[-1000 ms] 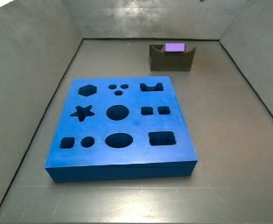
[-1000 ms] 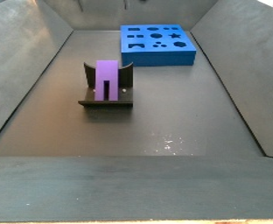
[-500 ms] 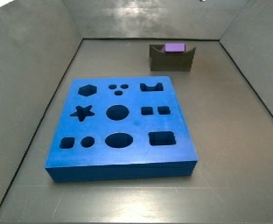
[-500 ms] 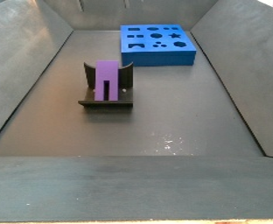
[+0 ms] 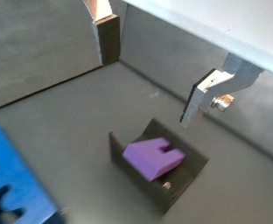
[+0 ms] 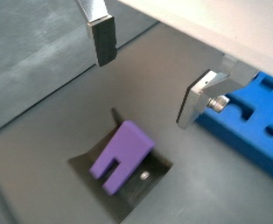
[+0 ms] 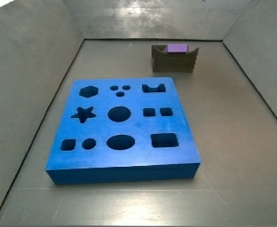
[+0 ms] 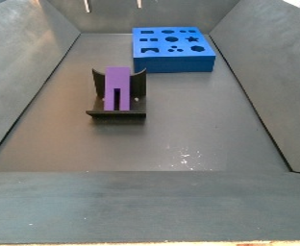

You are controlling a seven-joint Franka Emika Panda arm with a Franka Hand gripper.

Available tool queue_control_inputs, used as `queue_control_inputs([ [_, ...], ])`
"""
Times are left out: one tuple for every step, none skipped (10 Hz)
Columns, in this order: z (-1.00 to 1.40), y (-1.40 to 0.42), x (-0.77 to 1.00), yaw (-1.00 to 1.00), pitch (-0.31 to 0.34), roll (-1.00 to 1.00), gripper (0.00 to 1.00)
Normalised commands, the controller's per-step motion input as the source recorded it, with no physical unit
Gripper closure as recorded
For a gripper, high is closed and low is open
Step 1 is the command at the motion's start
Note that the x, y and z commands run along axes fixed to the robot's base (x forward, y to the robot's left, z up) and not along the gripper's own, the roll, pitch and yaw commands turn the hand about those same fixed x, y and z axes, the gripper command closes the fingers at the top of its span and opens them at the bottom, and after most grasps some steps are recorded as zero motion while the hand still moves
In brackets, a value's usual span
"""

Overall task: Pick up the double-square object. Move up. Place the double-square object on the fixture. Regrasp the double-square object. Move to above the board. Insert the double-square object.
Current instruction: Regrasp the double-square object.

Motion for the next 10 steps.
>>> queue_control_inputs([
  [0.01,-0.02,0.01,0.03,0.037,1.0,0.0],
  [0.0,-0.02,0.02,0.03,0.043,1.0,0.0],
  [-0.01,-0.03,0.04,0.03,0.055,1.0,0.0],
  [-0.01,-0.03,0.06,0.04,0.066,1.0,0.0],
  [-0.01,-0.03,0.06,0.04,0.076,1.0,0.0],
  [-0.01,-0.04,0.09,0.06,0.104,1.0,0.0],
  [-0.01,-0.04,0.09,0.06,0.118,1.0,0.0],
  [-0.02,-0.04,0.11,0.08,0.152,1.0,0.0],
  [-0.02,-0.04,0.11,0.11,0.176,1.0,0.0],
  [-0.02,-0.05,0.11,0.16,0.21,1.0,0.0],
])
